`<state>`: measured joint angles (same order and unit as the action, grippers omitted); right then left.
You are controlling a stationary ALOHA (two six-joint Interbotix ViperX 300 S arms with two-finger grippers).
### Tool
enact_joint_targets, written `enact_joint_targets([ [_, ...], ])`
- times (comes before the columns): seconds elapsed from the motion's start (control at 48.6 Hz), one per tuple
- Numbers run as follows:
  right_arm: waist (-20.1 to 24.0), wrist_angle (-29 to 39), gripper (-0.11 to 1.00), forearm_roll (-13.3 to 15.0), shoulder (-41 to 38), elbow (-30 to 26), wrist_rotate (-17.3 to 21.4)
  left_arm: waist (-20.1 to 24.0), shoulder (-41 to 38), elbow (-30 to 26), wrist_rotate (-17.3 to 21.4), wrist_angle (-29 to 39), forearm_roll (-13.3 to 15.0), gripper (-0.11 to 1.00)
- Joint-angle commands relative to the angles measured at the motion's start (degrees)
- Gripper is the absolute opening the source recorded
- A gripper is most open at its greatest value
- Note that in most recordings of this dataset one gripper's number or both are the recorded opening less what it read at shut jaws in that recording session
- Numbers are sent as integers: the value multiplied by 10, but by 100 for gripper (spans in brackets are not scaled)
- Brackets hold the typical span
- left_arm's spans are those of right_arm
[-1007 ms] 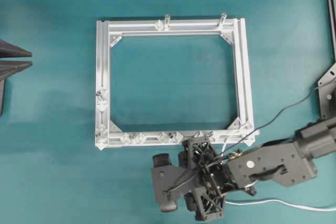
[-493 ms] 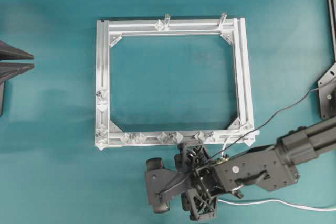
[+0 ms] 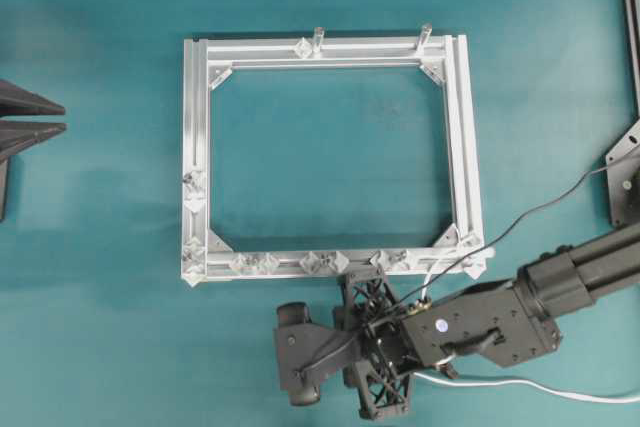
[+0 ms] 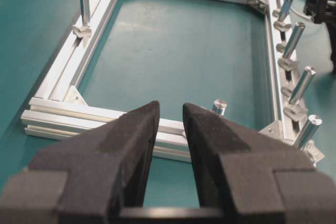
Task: Move the cable alternately left and right between 8 closely spaced pins so it hooks onto each one.
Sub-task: 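Grasp the white cable's RJ45 plug with the right gripper below the frame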
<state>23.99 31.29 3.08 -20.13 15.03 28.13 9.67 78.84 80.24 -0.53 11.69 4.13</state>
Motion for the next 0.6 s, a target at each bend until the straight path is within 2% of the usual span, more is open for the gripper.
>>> enact_joint_targets([
  [0.0, 1, 3, 24, 0, 8, -10, 0, -1, -10, -5, -5, -2, -2, 31],
  [0.062, 1, 6, 16, 0, 8, -10, 0, 0, -10, -6, -5, -2, -2, 31],
  [0.576, 1, 20, 15, -1, 11, -18, 4, -1, -10, -5, -5, 0, -2, 31],
])
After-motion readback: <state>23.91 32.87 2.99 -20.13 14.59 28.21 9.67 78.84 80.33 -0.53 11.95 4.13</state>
